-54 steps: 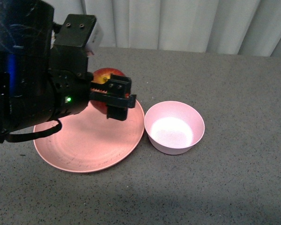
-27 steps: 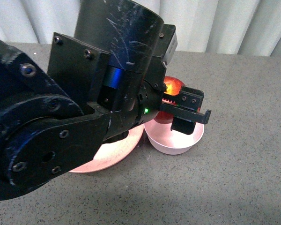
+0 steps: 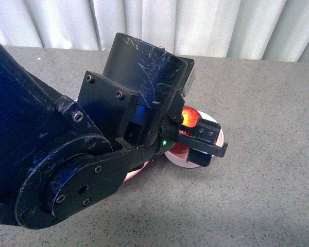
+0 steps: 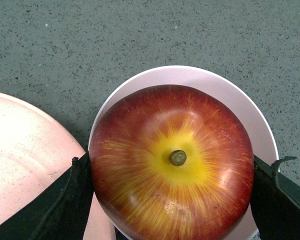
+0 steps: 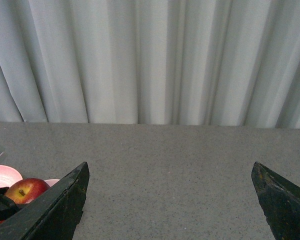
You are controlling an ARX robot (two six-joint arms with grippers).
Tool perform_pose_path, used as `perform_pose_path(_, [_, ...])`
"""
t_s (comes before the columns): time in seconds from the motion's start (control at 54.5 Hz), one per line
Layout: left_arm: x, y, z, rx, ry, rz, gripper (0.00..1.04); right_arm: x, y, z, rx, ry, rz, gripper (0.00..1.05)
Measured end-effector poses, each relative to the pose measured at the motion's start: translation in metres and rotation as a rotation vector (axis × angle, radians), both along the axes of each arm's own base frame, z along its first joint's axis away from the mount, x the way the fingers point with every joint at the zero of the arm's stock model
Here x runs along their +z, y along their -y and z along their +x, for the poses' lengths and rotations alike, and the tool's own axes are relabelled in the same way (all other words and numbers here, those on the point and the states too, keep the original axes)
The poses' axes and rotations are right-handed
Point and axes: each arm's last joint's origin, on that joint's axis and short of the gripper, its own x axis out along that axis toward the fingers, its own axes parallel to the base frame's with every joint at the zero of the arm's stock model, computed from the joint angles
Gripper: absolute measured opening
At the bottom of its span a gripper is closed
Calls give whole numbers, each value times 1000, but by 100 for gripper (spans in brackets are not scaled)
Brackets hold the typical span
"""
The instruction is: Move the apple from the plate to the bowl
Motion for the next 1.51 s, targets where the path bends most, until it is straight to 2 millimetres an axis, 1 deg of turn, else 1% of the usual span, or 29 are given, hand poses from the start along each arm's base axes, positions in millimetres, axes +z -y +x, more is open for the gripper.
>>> perform_pose_path(0.239, [-5,3,-1,-7,-7,5,78,0,0,0,0,0,0,95])
perform_pose_path(0.257, [-5,2,-1,-6,-7,5,81,0,0,0,0,0,0,95])
perform_pose_path(0.294, [-5,2,-1,-3,-5,5,91,0,0,0,0,0,0,95])
perform_pose_path(0.349, [-4,3,-1,1,2,4,100,0,0,0,0,0,0,95])
perform_pose_path(0.441, [3,2,0,5,22,-17,98,0,0,0,0,0,0,95])
perform_pose_path(0.532, [16,-2,-1,23,60,-35,98,0,0,0,0,0,0,95])
perform_pose_path(0.587, [25,-9,-2,39,74,-50,98,0,0,0,0,0,0,95])
perform_pose_path(0.624, [30,-14,-3,52,85,-58,98,0,0,0,0,0,0,95])
perform_pose_path(0.698, [39,-31,-6,90,114,-73,98,0,0,0,0,0,0,95])
perform_pose_path(0.734, [41,-40,-8,109,122,-74,98,0,0,0,0,0,0,95])
perform_pose_path(0.771, [44,-53,-11,136,122,-76,98,0,0,0,0,0,0,95])
perform_pose_path(0.881, [49,-78,-19,195,117,-80,98,0,0,0,0,0,0,95])
perform_pose_path(0.918, [52,-90,-24,220,118,-86,98,0,0,0,0,0,0,95])
perform_pose_path(0.991, [58,-105,-32,227,138,-93,98,0,0,0,0,0,0,95])
perform_pose_path(1.101, [74,-137,-56,285,169,-98,98,0,0,0,0,0,0,95])
perform_pose_path(1.138, [78,-144,-62,302,171,-97,98,0,0,0,0,0,0,95])
perform_pose_path(1.193, [82,-148,-65,324,188,-94,98,0,0,0,0,0,0,95])
perform_pose_path(1.248, [82,-152,-68,400,315,-73,90,0,0,0,0,0,0,95])
perform_pose_path(1.267, [82,-156,-71,458,393,-65,84,0,0,0,0,0,0,95])
perform_pose_path(1.322, [83,-166,-83,496,495,-86,72,0,0,0,1,0,0,95])
perform_pose_path(1.432, [93,-180,-97,512,561,-99,52,0,0,0,-2,0,0,95])
perform_pose_path(1.487, [94,-184,-102,510,563,-97,45,0,0,0,-1,0,0,95])
perform_pose_path(1.505, [94,-186,-105,509,562,-95,41,0,0,0,0,0,0,95])
